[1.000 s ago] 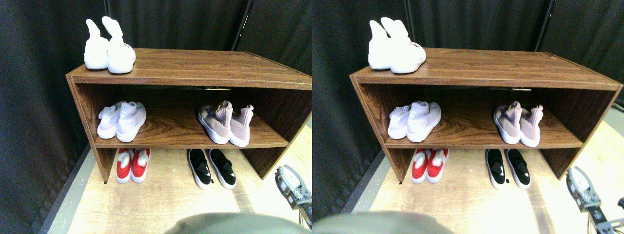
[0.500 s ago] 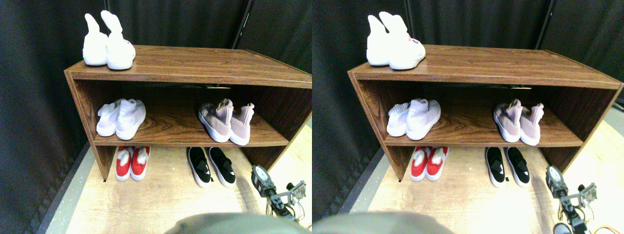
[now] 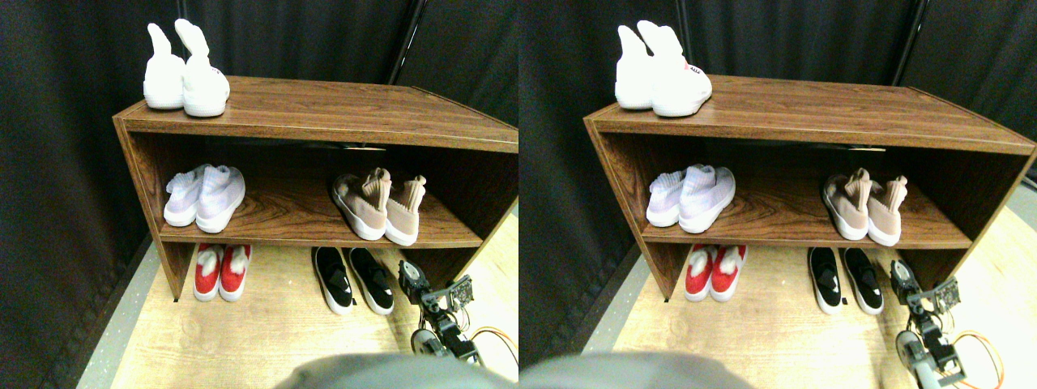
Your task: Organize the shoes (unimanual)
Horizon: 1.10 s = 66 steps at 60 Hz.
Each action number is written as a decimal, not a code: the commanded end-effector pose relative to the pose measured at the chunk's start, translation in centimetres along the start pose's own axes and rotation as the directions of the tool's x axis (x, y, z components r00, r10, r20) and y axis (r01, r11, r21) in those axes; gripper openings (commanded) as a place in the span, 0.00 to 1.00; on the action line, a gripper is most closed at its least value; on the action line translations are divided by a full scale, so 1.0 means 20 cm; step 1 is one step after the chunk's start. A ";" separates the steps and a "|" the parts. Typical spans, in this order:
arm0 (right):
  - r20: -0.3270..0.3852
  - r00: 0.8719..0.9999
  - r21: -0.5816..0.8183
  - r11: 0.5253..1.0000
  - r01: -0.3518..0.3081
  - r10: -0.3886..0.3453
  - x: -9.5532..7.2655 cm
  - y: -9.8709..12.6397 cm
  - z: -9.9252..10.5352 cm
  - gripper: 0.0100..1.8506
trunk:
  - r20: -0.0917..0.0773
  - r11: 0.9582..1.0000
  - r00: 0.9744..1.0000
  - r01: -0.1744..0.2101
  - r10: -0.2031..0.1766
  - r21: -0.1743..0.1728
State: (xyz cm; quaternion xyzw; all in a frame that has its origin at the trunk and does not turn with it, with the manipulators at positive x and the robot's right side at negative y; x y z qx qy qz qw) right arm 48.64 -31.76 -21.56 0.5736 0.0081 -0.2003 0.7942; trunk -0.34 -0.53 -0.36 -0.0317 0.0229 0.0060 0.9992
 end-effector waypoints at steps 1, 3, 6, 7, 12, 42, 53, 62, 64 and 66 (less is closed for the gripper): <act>-0.024 0.998 -0.023 0.998 -0.053 0.053 0.05 0.02 0.00 0.03 | -0.006 1.000 1.000 -0.012 0.012 -0.028; -0.012 0.999 -0.014 0.999 -0.043 0.043 0.06 0.02 -0.01 0.03 | -0.006 0.999 1.000 -0.015 0.015 -0.029; 0.000 0.999 -0.013 0.999 -0.033 0.033 0.06 0.02 -0.02 0.03 | -0.007 0.999 1.000 -0.019 0.019 -0.032; -0.002 1.000 -0.011 0.999 -0.031 0.031 0.06 0.02 -0.03 0.03 | -0.007 0.999 1.000 -0.019 0.019 -0.032; 0.012 1.000 0.009 1.000 -0.008 0.008 0.06 0.02 -0.05 0.03 | -0.007 0.999 1.000 -0.025 0.025 -0.036; 0.015 0.998 0.034 0.997 0.067 -0.067 0.07 -0.05 -0.12 0.03 | -0.018 0.998 0.999 -0.043 0.042 -0.047; -0.022 0.998 0.018 0.998 0.053 -0.052 0.07 -0.03 -0.16 0.03 | -0.024 0.997 0.999 -0.048 0.047 -0.053; -0.035 0.998 0.016 0.998 0.056 -0.056 0.04 -0.03 -0.21 0.03 | -0.024 0.997 0.998 -0.056 0.054 -0.062; -0.040 0.997 0.020 0.998 0.060 -0.060 0.03 -0.03 -0.22 0.03 | -0.024 0.996 0.998 -0.057 0.056 -0.064; -0.039 0.997 0.011 0.998 0.061 -0.061 0.03 -0.03 -0.23 0.03 | -0.025 0.996 0.998 -0.059 0.058 -0.066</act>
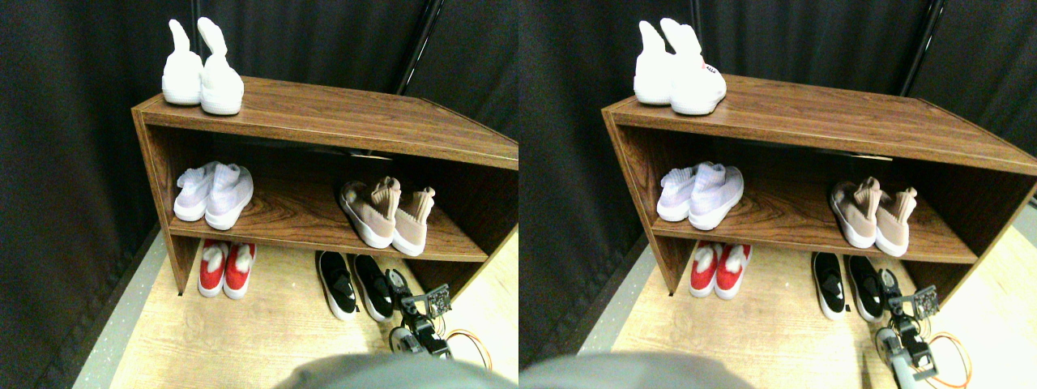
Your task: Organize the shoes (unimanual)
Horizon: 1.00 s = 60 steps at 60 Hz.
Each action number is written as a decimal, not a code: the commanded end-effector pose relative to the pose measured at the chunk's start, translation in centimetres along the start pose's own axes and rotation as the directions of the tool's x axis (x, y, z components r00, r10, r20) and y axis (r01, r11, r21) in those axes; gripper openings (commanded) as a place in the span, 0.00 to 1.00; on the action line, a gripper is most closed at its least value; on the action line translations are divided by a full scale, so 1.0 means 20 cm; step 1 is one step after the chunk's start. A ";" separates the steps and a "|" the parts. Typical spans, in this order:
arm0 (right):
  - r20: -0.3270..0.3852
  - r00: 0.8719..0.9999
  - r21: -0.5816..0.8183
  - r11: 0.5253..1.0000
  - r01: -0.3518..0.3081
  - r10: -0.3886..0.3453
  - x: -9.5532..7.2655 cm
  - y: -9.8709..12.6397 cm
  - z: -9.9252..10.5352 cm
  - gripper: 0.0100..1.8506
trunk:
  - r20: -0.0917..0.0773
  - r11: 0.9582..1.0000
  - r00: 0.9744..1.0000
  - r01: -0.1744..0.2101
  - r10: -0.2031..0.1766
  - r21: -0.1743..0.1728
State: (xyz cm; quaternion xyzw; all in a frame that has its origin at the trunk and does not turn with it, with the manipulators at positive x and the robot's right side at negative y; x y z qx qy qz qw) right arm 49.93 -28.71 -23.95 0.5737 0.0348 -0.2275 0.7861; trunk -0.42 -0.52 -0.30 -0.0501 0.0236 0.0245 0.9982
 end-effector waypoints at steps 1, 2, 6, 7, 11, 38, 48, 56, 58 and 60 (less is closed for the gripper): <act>-0.028 0.999 0.014 1.000 -0.016 0.016 -0.02 0.02 -0.04 0.03 | -0.023 0.999 0.999 -0.023 0.022 -0.028; -0.029 0.999 0.021 1.000 -0.015 0.015 -0.02 0.02 -0.04 0.03 | -0.022 0.999 0.999 -0.025 0.025 -0.030; -0.020 1.000 0.043 0.999 0.005 -0.004 -0.03 0.02 -0.06 0.03 | -0.023 0.999 0.999 -0.029 0.028 -0.032; -0.023 1.000 0.047 0.999 0.006 -0.005 -0.03 0.02 -0.06 0.03 | -0.023 0.999 0.999 -0.029 0.028 -0.032; -0.028 1.000 0.062 0.998 0.013 -0.011 -0.04 0.02 -0.08 0.03 | -0.024 0.999 0.999 -0.030 0.030 -0.033; -0.085 0.996 0.049 0.999 -0.015 0.020 -0.08 0.04 -0.16 0.03 | -0.022 0.998 0.999 -0.044 0.043 -0.041; -0.027 1.000 0.001 1.000 -0.007 0.007 -0.08 0.05 -0.12 0.03 | -0.014 0.999 0.999 -0.038 0.038 -0.035; -0.007 1.000 -0.079 0.996 -0.031 0.030 -0.06 0.06 -0.07 0.03 | -0.007 0.999 1.000 -0.021 0.021 -0.024; -0.010 0.999 -0.099 0.994 -0.053 0.052 -0.06 0.07 -0.05 0.03 | -0.005 1.000 1.000 -0.019 0.019 -0.023; -0.015 0.996 -0.139 0.987 -0.084 0.083 -0.06 0.08 -0.03 0.03 | -0.004 1.000 1.000 -0.017 0.017 -0.021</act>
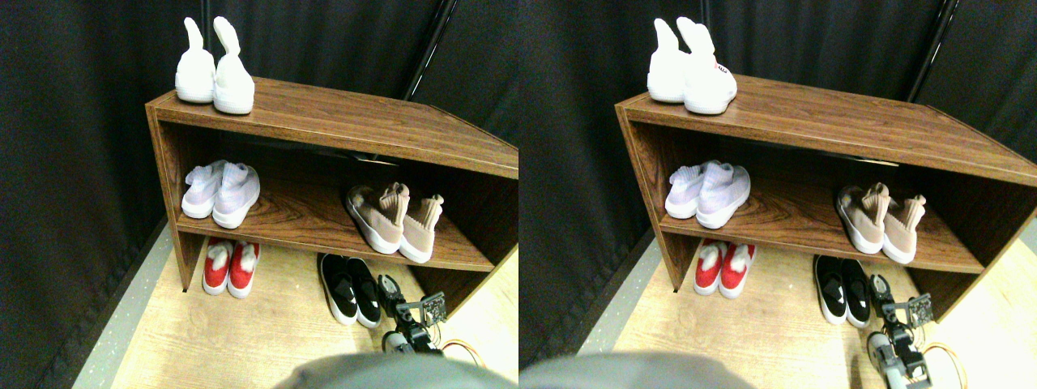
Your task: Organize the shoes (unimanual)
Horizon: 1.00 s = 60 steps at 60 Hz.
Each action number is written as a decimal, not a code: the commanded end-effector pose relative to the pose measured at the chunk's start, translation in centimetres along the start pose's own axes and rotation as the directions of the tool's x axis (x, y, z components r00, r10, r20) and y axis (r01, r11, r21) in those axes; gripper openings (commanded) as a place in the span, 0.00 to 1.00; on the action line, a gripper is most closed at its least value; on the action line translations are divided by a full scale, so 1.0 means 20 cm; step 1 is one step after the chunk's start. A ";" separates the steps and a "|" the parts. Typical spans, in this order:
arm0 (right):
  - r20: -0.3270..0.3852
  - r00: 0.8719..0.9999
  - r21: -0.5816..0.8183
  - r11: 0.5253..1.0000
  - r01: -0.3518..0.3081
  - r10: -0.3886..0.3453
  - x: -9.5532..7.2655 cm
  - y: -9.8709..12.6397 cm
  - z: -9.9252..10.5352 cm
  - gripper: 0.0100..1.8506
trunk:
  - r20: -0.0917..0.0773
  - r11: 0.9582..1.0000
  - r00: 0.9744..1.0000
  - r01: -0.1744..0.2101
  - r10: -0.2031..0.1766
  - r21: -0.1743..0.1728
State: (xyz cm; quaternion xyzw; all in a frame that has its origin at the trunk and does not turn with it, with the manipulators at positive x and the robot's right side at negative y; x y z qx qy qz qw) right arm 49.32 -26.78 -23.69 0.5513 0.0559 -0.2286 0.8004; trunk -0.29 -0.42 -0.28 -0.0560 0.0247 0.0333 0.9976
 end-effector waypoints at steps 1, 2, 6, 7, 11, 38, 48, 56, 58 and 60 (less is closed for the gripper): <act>0.024 0.995 -0.086 0.991 -0.100 0.102 -0.01 0.06 0.07 0.03 | 0.002 1.000 1.000 0.005 -0.005 -0.003; 0.026 0.994 -0.089 0.991 -0.100 0.102 -0.01 0.07 0.08 0.03 | 0.003 1.000 1.000 0.008 -0.008 -0.001; 0.033 0.993 -0.095 0.990 -0.106 0.109 -0.02 0.09 0.12 0.03 | 0.006 1.000 1.000 0.015 -0.015 0.004; 0.029 0.993 -0.095 0.989 -0.111 0.115 -0.03 0.09 0.13 0.03 | 0.006 1.000 1.000 0.015 -0.015 0.004; 0.027 0.988 -0.146 0.978 -0.148 0.153 -0.04 0.11 0.17 0.03 | 0.011 1.000 1.000 0.022 -0.022 0.007; -0.027 0.960 -0.127 0.951 -0.281 0.280 -0.30 0.19 0.32 0.03 | 0.029 0.998 0.998 0.051 -0.052 0.027; -0.099 0.940 -0.120 0.934 -0.338 0.327 -0.43 0.20 0.35 0.03 | 0.042 0.998 0.998 0.055 -0.057 0.031; -0.138 0.917 -0.144 0.908 -0.392 0.374 -0.58 0.25 0.37 0.03 | 0.055 0.997 0.996 0.066 -0.068 0.040; -0.145 0.914 -0.144 0.906 -0.398 0.378 -0.59 0.25 0.38 0.03 | 0.061 0.997 0.995 0.070 -0.073 0.042; -0.167 0.901 -0.138 0.895 -0.423 0.400 -0.67 0.29 0.39 0.03 | 0.065 0.996 0.995 0.072 -0.075 0.043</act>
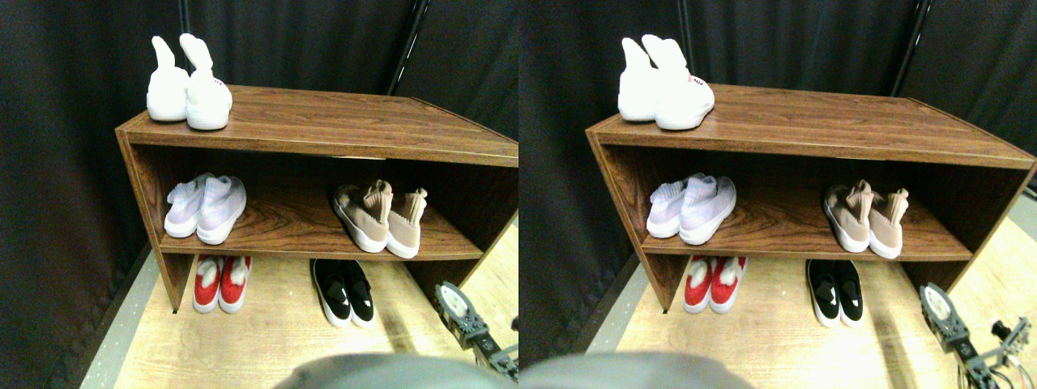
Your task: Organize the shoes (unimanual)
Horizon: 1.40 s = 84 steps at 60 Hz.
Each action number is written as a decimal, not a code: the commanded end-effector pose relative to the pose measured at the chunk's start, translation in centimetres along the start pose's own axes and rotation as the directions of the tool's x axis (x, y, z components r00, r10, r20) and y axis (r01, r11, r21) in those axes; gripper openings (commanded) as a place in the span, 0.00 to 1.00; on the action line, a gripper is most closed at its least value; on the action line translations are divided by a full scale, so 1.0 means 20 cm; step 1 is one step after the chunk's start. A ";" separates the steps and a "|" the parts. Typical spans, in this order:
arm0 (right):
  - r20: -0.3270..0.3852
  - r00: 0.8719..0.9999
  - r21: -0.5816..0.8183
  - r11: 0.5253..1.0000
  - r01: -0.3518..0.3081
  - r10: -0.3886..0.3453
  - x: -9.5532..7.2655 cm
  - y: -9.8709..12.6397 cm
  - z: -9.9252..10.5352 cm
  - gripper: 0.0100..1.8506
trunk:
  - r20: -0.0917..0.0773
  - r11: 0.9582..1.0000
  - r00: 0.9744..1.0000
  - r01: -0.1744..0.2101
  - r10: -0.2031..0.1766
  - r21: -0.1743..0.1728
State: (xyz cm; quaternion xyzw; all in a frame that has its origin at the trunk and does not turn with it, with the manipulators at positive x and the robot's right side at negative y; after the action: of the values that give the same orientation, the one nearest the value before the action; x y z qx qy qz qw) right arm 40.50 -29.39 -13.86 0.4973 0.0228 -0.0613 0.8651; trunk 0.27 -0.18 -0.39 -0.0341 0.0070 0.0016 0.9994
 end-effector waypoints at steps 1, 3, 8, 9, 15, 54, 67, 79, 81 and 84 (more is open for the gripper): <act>-0.028 0.994 -0.005 0.994 -0.108 0.107 -0.12 0.15 0.02 0.03 | 0.037 1.000 0.999 0.010 -0.010 -0.002; -0.027 0.992 0.011 0.992 -0.124 0.124 -0.13 0.16 0.02 0.03 | 0.041 1.000 0.999 0.011 -0.011 -0.001; -0.038 0.978 0.017 0.979 -0.202 0.203 -0.16 0.23 0.04 0.03 | 0.057 1.000 0.998 0.017 -0.017 0.002; -0.032 0.974 0.032 0.975 -0.222 0.223 -0.17 0.24 0.04 0.03 | 0.060 1.000 0.998 0.019 -0.019 0.004; 0.005 0.963 -0.004 0.963 -0.269 0.269 -0.19 0.28 0.04 0.03 | 0.078 1.000 0.997 0.026 -0.027 0.008; -0.003 0.943 0.040 0.943 -0.332 0.332 -0.20 0.40 -0.03 0.03 | 0.131 1.000 0.991 0.024 -0.026 0.018; -0.005 0.945 0.039 0.945 -0.326 0.327 -0.19 0.40 -0.03 0.03 | 0.122 1.000 0.992 0.026 -0.027 0.016; 0.001 0.949 0.018 0.949 -0.314 0.314 -0.19 0.39 -0.03 0.03 | 0.116 0.999 0.993 0.029 -0.031 0.016; 0.001 0.950 0.024 0.950 -0.311 0.312 -0.19 0.39 -0.03 0.03 | 0.114 0.999 0.993 0.030 -0.031 0.016; 0.002 0.950 0.025 0.950 -0.312 0.312 -0.18 0.38 -0.02 0.03 | 0.112 0.999 0.993 0.032 -0.033 0.016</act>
State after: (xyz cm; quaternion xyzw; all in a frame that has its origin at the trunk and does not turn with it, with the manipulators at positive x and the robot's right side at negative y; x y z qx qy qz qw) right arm 37.72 -25.06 -7.78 0.5028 -0.0415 0.0637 0.8611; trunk -0.02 -0.22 -0.41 -0.0235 -0.0509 -0.0130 0.9983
